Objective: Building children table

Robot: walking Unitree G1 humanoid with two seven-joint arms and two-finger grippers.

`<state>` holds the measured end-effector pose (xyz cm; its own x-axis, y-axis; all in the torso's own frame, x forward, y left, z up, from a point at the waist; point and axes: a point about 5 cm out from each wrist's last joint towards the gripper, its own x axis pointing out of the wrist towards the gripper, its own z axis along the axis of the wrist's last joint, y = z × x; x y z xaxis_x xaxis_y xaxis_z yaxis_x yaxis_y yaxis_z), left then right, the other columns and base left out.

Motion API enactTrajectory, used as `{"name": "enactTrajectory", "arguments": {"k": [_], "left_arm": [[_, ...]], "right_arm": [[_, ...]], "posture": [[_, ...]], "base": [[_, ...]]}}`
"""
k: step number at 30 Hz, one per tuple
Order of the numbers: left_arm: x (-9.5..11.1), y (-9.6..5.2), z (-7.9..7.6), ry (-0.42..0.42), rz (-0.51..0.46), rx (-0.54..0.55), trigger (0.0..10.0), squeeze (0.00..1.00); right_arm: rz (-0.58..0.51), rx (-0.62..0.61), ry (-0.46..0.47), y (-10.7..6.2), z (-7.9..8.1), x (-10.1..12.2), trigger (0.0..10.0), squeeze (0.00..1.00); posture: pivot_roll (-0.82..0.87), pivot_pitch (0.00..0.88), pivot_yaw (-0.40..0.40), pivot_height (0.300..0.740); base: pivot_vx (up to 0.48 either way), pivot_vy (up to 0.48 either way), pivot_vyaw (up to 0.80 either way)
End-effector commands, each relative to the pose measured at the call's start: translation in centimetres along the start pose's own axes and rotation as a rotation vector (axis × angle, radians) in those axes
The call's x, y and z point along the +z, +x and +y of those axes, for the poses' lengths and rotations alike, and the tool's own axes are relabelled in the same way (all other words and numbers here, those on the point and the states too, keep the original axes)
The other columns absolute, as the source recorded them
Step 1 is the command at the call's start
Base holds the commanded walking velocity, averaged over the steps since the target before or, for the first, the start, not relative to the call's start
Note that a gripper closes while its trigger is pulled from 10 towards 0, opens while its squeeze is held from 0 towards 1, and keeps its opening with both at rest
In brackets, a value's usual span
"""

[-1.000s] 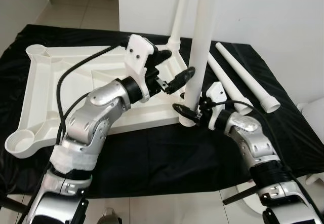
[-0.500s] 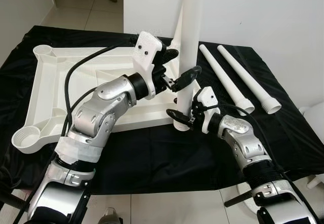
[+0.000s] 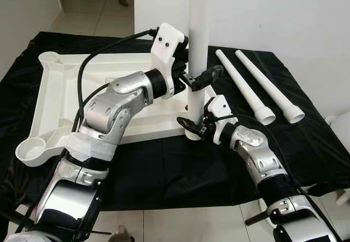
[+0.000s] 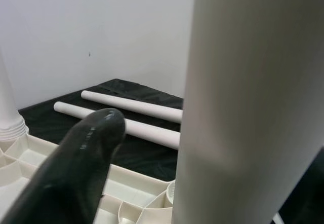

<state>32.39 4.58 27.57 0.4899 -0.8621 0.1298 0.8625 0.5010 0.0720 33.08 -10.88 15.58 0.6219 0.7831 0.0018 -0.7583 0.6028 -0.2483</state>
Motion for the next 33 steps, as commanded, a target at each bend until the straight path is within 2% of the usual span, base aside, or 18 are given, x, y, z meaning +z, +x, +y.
{"name": "enactTrajectory", "arguments": {"k": [1,13,18,19,21,22,24,25,33], "left_arm": [[0.4,0.3,-0.4,-0.006,0.003,-0.078,0.0,0.0],[0.9,0.4,0.1,-0.012,-0.008,-0.043,0.0,0.0],[1.1,0.5,-0.1,-0.004,-0.007,-0.038,0.0,0.0],[1.1,0.6,-0.1,-0.002,-0.002,-0.021,6.9,0.0],[1.2,0.6,0.0,-0.002,0.001,-0.009,6.9,0.0],[1.2,0.7,0.1,0.001,0.004,0.01,10.0,0.0],[1.2,0.8,0.1,0.004,0.006,0.021,10.0,0.0],[1.3,0.8,0.3,-0.002,0.009,0.053,10.0,0.0],[1.3,1.1,1.3,-0.028,0.056,0.183,10.0,0.0]], "right_arm": [[0.016,-0.028,-0.019,-0.3,-0.4,-0.3,10.0,0.0],[-0.001,-0.105,-0.003,0.1,-0.7,-0.3,10.0,0.0],[0.019,-0.18,0.001,0.3,-1.3,-0.5,10.0,0.0],[0.024,-0.199,0.006,0.3,-1.4,-0.6,10.0,0.0],[0.028,-0.211,0.009,0.3,-1.5,-0.7,10.0,0.0],[0.026,-0.232,0.018,0.3,-1.7,-0.7,10.0,0.22],[0.024,-0.246,0.025,0.3,-1.8,-0.7,10.0,0.22],[0.014,-0.255,0.02,0.3,-1.8,-0.6,10.0,1.0],[0.012,-0.336,0.025,0.6,-1.8,-0.8,10.0,1.0]], "posture": [[0.09,0.0,-0.054,0.74],[0.1,0.0,-0.06,0.74],[0.1,0.0,-0.062,0.74],[0.1,0.0,-0.064,0.74],[0.09,0.0,-0.064,0.74],[0.09,0.0,-0.064,0.74],[0.09,0.0,-0.064,0.74],[0.09,0.0,-0.066,0.74],[0.08,0.0,-0.086,0.74]], "base": [[0.0,0.0,0.0],[0.0,0.0,0.0],[0.0,0.0,0.0],[0.0,0.0,0.0],[0.0,0.0,0.0],[0.0,0.0,0.0],[0.0,0.0,0.0],[0.0,0.0,0.0],[0.0,0.0,0.0]]}}
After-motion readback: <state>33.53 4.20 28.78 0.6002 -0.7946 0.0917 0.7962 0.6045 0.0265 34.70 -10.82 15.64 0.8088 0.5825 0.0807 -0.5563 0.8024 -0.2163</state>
